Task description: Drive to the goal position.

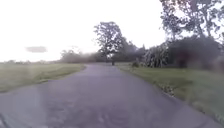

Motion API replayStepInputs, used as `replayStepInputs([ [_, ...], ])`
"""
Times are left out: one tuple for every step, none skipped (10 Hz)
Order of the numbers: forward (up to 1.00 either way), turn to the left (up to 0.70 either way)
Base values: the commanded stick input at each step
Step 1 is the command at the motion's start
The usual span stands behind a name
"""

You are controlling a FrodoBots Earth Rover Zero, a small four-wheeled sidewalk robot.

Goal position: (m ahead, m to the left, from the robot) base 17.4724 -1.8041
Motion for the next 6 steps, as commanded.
replayStepInputs([
  [0.7,0.0],
  [0.7,0.0],
  [0.7,0.0],
  [0.7,0.0],
  [0.7,0.0],
  [0.7,0.0],
])
